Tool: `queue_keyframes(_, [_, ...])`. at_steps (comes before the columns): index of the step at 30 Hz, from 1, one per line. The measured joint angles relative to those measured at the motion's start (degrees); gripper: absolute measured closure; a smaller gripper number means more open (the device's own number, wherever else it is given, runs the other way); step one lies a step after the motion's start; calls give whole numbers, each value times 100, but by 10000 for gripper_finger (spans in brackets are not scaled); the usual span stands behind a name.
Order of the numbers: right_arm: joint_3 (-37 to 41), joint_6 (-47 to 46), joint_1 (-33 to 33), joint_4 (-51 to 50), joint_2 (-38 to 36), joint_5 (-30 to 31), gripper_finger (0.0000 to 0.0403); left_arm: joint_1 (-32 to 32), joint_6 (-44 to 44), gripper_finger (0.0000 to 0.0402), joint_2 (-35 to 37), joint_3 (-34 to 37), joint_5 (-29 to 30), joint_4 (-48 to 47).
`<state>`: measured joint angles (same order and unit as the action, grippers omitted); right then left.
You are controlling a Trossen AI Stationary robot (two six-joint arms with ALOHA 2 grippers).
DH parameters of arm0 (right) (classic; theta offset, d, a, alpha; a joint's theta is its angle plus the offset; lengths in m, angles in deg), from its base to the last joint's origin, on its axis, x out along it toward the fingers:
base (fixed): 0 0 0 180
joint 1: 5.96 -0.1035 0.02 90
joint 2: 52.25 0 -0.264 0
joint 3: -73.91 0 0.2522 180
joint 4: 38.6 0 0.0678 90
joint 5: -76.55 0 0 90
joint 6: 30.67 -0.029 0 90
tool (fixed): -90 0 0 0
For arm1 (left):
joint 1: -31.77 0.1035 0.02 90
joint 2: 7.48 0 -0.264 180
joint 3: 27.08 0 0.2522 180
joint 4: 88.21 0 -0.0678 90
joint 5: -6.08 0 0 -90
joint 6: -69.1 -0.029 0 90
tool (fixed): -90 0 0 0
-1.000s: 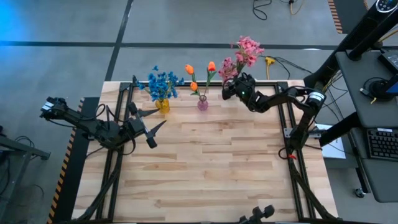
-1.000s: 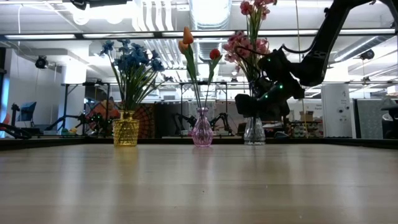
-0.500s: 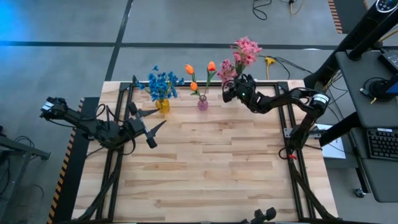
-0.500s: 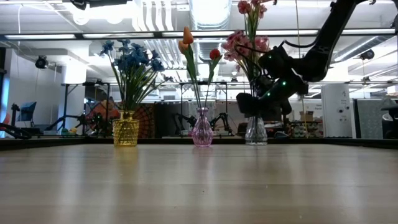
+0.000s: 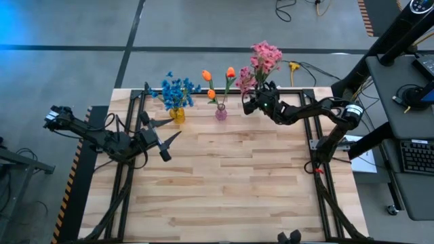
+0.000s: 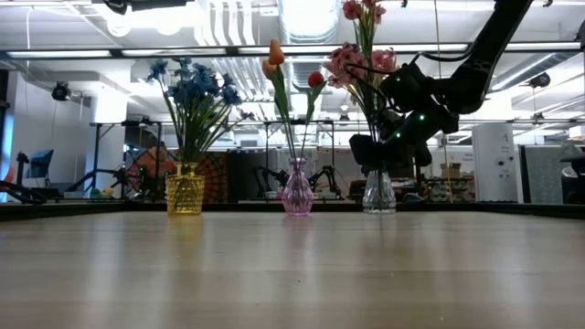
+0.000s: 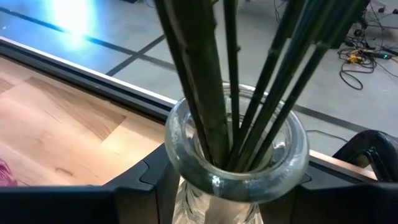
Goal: Sort flowers into vase by color
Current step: Adjust the transparent vase
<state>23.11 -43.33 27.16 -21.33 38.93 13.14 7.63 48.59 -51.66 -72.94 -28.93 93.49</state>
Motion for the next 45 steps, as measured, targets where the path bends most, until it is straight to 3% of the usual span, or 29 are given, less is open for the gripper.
queue_keyframes(14, [4,-24,-92,-276,-46,9,239,0,0,177,0,-1,0,2])
queue_keyframes(29, [36,-218,-229,-1273,-599,-37,238,0,0,177,2,0,0,22])
queue_keyframes(45, [72,-289,-378,-1357,-608,55,238,0,2,177,0,-2,0,45])
